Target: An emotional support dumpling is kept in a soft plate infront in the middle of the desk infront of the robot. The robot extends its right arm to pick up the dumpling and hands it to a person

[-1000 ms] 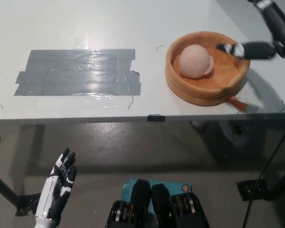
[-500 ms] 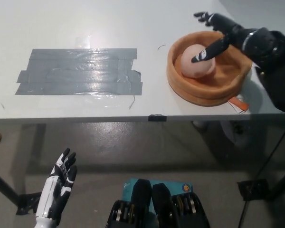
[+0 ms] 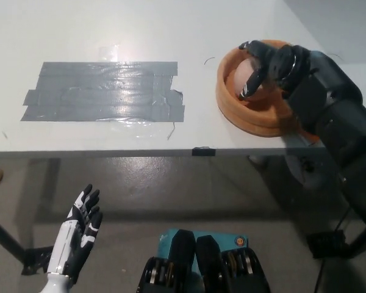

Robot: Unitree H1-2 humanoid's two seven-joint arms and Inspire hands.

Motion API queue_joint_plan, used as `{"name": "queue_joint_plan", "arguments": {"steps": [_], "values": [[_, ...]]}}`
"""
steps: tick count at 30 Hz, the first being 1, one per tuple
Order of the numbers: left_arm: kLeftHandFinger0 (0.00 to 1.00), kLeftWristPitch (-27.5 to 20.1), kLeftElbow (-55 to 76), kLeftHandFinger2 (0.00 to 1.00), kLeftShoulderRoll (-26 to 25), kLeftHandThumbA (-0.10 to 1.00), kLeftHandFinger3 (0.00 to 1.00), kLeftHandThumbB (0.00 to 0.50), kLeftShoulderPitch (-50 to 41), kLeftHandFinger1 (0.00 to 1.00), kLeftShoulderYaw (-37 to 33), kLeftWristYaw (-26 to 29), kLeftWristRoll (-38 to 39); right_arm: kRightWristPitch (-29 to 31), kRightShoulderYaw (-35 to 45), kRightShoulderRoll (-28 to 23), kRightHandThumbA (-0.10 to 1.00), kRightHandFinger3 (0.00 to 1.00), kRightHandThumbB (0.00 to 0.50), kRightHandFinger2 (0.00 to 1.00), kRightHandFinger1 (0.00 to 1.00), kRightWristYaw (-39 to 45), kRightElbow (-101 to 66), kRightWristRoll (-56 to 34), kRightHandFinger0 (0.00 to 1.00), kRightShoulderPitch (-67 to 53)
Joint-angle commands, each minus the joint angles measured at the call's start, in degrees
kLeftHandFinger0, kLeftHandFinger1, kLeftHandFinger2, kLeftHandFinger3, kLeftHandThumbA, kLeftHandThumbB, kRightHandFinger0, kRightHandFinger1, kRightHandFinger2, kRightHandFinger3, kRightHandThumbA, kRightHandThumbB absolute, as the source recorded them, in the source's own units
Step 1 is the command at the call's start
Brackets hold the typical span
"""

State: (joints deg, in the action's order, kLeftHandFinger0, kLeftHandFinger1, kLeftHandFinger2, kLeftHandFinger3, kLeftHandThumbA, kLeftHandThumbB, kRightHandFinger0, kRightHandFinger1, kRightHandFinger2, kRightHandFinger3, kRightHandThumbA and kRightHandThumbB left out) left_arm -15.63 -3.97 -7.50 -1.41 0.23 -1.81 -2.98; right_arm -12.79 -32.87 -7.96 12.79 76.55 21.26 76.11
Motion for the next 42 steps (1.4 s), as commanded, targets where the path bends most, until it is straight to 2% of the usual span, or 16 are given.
{"name": "queue_joint_plan", "arguments": {"steps": [1, 6, 17, 23, 24, 26, 27, 28, 29, 32, 33, 34, 37, 39, 41, 42], "values": [[1.00, -2.14, 2.08, 1.00, -0.87, 0.83, 1.00, 0.334, 0.48, 1.00, -0.33, -0.63, -0.64, 2.89, -1.57, -0.26, 1.00, 1.00, 0.324, 1.00, 1.00, -3.57, 1.03, 4.09, 1.00, 3.24], [1.00, -1.78, 2.12, 1.00, -0.72, 0.83, 1.00, 0.355, 0.65, 1.00, -0.42, -0.80, -0.22, 4.11, -2.46, -0.07, 1.00, 1.00, 0.367, 1.00, 1.00, -4.03, 1.63, 5.57, 1.00, 2.58], [1.00, -2.00, 2.27, 1.00, -0.85, 0.83, 1.00, 0.341, 1.08, 1.00, -0.33, -1.00, -0.41, 2.34, 0.07, -0.30, 0.93, 1.00, 0.341, 1.00, 1.00, -4.33, 3.02, 4.09, 1.00, 1.23], [1.00, -1.67, 2.20, 1.00, -0.75, 0.83, 1.00, 0.349, 1.32, 1.00, -0.26, -1.05, -0.28, 6.84, 4.45, -0.41, 0.81, 0.98, 0.352, 1.00, 1.00, -3.70, 2.79, 1.48, 0.97, -0.66], [1.00, -1.77, 2.17, 1.00, -0.66, 0.83, 1.00, 0.348, 1.21, 1.00, -0.30, -1.09, -0.18, 6.88, 4.79, -0.34, 0.81, 0.92, 0.361, 0.93, 0.91, -3.57, 2.81, 1.42, 0.89, -0.85], [1.00, -1.92, 2.04, 1.00, -0.56, 0.83, 1.00, 0.348, 1.39, 1.00, -0.43, -1.13, -0.24, 7.15, 5.26, -0.16, 0.78, 1.00, 0.343, 0.86, 0.77, -3.02, 3.10, 1.77, 0.82, -1.10], [1.00, -1.60, 2.08, 1.00, -0.61, 0.83, 1.00, 0.356, 1.71, 1.00, -0.33, -1.07, -0.28, 7.66, 5.69, 0.04, 0.70, 1.00, 0.343, 0.71, 0.59, -3.06, 3.29, 1.78, 0.61, -1.15], [1.00, -1.63, 2.18, 1.00, -0.66, 0.83, 1.00, 0.350, 1.62, 1.00, -0.29, -1.02, -0.42, 8.00, 5.73, 0.28, 0.62, 1.00, 0.346, 0.88, 0.79, -3.12, 3.35, 2.02, 0.70, -1.51], [1.00, -1.88, 2.14, 1.00, -0.61, 0.83, 1.00, 0.350, 1.55, 1.00, -0.24, -0.86, -0.59, 8.19, 5.66, 0.44, 0.55, 1.00, 0.345, 1.00, 1.00, -3.08, 3.39, 2.24, 0.95, -1.81], [1.00, -1.89, 2.02, 1.00, -0.52, 0.81, 1.00, 0.350, 1.52, 1.00, -0.22, -1.23, 0.27, 8.84, 5.53, 0.57, 0.44, 1.00, 0.335, 1.00, 1.00, -3.92, 3.33, 2.86, 1.00, -2.41], [1.00, -1.56, 2.24, 1.00, -0.55, 0.81, 1.00, 0.349, 1.49, 1.00, -0.24, -1.31, 0.24, 9.51, 6.09, 0.71, 0.16, 0.46, 0.312, 0.67, 0.65, -5.68, 3.20, 2.51, 0.56, -3.07], [1.00, -1.27, 2.45, 1.00, -0.56, 0.81, 1.00, 0.348, 1.47, 1.00, -0.27, -1.35, 0.15, 10.55, 7.31, 0.78, 0.00, 0.29, 0.293, 0.49, 0.43, -7.48, 3.09, 1.48, 0.25, -3.81], [1.00, -1.09, 2.39, 1.00, -0.58, 0.82, 1.00, 0.349, 1.49, 1.00, -0.27, -1.27, -0.16, 12.24, 9.09, 0.70, -0.10, 0.51, 0.232, 0.46, 0.26, -9.28, 3.09, 0.46, 0.02, -4.60], [1.00, -1.57, 2.05, 1.00, -0.57, 0.82, 1.00, 0.340, 1.59, 1.00, -0.23, -1.12, -0.36, 13.28, 10.00, 0.62, -0.10, 0.70, 0.227, 0.62, 0.27, -9.96, 3.16, 0.12, 0.00, -4.95], [1.00, -1.95, 1.48, 1.00, -0.76, 0.83, 1.00, 0.342, 2.65, 1.00, -0.14, -0.95, -0.72, 14.56, 11.49, 0.33, -0.10, 0.85, 0.177, 0.89, 0.53, -11.05, 3.13, -0.56, 0.04, -4.73], [1.00, -1.79, 1.78, 1.00, -0.65, 0.83, 1.00, 0.344, 2.21, 1.00, -0.14, -1.03, -0.43, 14.81, 11.97, 0.44, -0.10, 0.86, 0.166, 0.90, 0.64, -11.37, 3.12, -0.57, 0.08, -4.98]]}}
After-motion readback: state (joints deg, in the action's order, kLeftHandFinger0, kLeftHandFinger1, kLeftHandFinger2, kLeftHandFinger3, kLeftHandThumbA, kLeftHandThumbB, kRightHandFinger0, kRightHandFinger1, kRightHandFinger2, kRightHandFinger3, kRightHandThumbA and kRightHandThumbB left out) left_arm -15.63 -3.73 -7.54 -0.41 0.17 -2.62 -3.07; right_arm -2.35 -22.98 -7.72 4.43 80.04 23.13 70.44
